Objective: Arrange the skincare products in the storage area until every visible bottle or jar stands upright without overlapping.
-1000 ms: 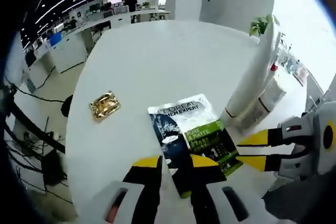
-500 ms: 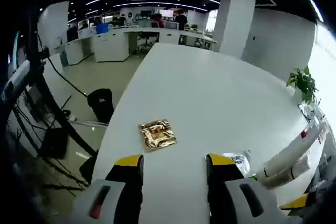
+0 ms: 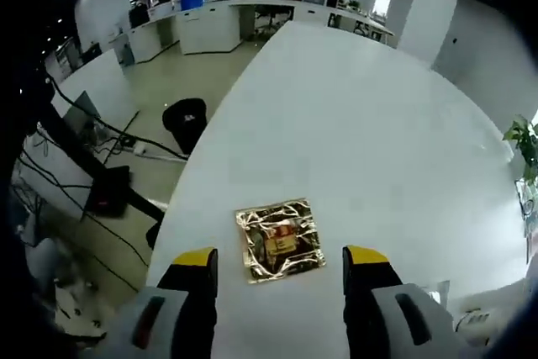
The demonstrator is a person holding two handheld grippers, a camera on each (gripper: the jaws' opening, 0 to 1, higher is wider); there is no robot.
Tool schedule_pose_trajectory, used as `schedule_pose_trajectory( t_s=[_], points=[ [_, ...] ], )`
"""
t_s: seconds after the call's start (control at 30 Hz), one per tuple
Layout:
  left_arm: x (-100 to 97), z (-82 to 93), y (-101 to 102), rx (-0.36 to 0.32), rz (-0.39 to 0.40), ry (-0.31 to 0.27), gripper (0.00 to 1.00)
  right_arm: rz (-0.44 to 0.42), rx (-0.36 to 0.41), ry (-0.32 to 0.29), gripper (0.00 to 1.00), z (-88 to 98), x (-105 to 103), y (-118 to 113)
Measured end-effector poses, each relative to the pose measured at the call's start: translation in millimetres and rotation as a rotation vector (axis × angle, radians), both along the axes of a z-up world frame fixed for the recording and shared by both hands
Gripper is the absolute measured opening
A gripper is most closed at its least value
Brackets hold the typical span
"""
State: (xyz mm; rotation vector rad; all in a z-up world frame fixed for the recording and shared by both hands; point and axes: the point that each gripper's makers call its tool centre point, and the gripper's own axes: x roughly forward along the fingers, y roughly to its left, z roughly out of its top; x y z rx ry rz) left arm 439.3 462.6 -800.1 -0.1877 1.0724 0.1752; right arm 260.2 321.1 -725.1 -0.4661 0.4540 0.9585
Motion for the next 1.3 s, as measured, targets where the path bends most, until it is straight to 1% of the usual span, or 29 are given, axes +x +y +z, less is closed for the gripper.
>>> schedule_pose_trajectory(
  t_s=[0.07,0.1,0.13,0.17,0.23,0.27,0.33,0.43,0.53,0.6,0.63,0.73,0.77,0.8,0.83,0.9,0.93,0.97,1.0,1.03,1.07,1.1,1.13,1.2,1.23,1.27,1.3],
  points=[
    [-0.2,-5.6,-1,0.008,0.006,0.023,0.62,-0.001,-0.005,0.002,0.14,-0.9,0,-1],
    [-4.5,-8.8,-1,0.011,0.021,0.055,0.61,-0.003,-0.008,0.001,0.14,-1.2,0,-1],
    [2.3,-6.1,4,0.05,-0.014,0.022,0.61,-0.004,-0.011,-0.001,0.14,-1.3,1,-2],
    [3.8,-5.8,4,0.031,0.019,0.019,0.61,-0.006,-0.014,-0.004,0.14,-1.4,2,-3],
    [4.3,-5.1,5,0.033,0.01,0.012,0.59,-0.01,-0.016,0.002,0.13,-2.1,4,-4],
    [3.7,-4.1,4,0.037,0.002,0.005,0.55,-0.012,-0.015,0.007,0.13,-2.5,4,-4],
    [1.9,-1.6,4,0.037,0.002,-0.002,0.4,-0.013,-0.015,0.009,0.13,-2.6,4,-4],
    [0.4,-0.2,5,0.041,-0.014,-0.016,0.41,-0.009,-0.018,0.003,0.13,-2.5,4,-3],
    [-3.1,-0.5,7,0.041,-0.023,-0.016,0.4,-0.001,-0.016,0.001,0.13,-1.8,3,-2],
    [-8.2,0.9,9,0.051,-0.041,-0.005,0.4,0.001,-0.012,-0.003,0.13,-0.4,3,-1],
    [-11.1,3.9,8,0.045,-0.054,-0.014,0.4,0.002,-0.009,-0.004,0.13,0.4,3,-1],
    [-8.0,18.2,4,-0.016,-0.05,-0.1,0.4,0.004,0.008,-0.01,0.13,4.7,4,0],
    [-11.0,26.3,0,-0.051,-0.051,-0.129,0.4,0.002,0.025,-0.01,0.13,7.9,4,0],
    [-14.0,32.0,-2,-0.07,-0.053,-0.143,0.4,0.001,0.036,-0.01,0.13,10.1,5,0],
    [-19.1,42.4,-6,-0.084,-0.065,-0.176,0.4,-0.005,0.058,-0.009,0.13,13.8,6,1],
    [-26.6,58.6,-10,-0.086,-0.098,-0.229,0.4,-0.019,0.1,-0.01,0.13,21.5,9,2],
    [-35.0,70.5,-13,-0.082,-0.118,-0.268,0.4,-0.032,0.139,-0.01,0.13,28.6,11,2],
    [-41.5,76.1,-15,-0.081,-0.139,-0.28,0.4,-0.04,0.163,-0.009,0.13,33.1,13,2],
    [-49.8,82.1,-16,-0.081,-0.146,-0.29,0.4,-0.054,0.21,-0.007,0.13,41.0,16,1],
    [-59.0,92.3,-18,-0.077,-0.158,-0.326,0.4,-0.065,0.238,-0.008,0.13,46.4,18,0],
    [-66.1,99.3,-20,-0.08,-0.169,-0.348,0.4,-0.09,0.285,-0.004,0.13,54.9,22,-3],
    [-72.8,107.3,-22,-0.088,-0.161,-0.381,0.4,-0.103,0.321,0.002,0.13,60.9,25,-4],
    [-82.7,116.9,-27,-0.1,-0.17,-0.415,0.4,-0.115,0.36,0.011,0.13,66.7,27,-5],
    [-97.0,128.3,-34,-0.116,-0.178,-0.455,0.4,-0.136,0.439,0.046,0.13,77.4,30,-7],
    [-107.5,135.9,-41,-0.131,-0.196,-0.49,0.4,-0.149,0.491,0.08,0.13,83.9,32,-9],
    [-113.7,141.2,-46,-0.139,-0.21,-0.516,0.4,-0.153,0.53,0.101,0.13,89.1,32,-10],
    [-122.9,147.4,-55,-0.153,-0.232,-0.552,0.4,-0.148,0.589,0.139,0.13,97.0,32,-9]
  ],
)
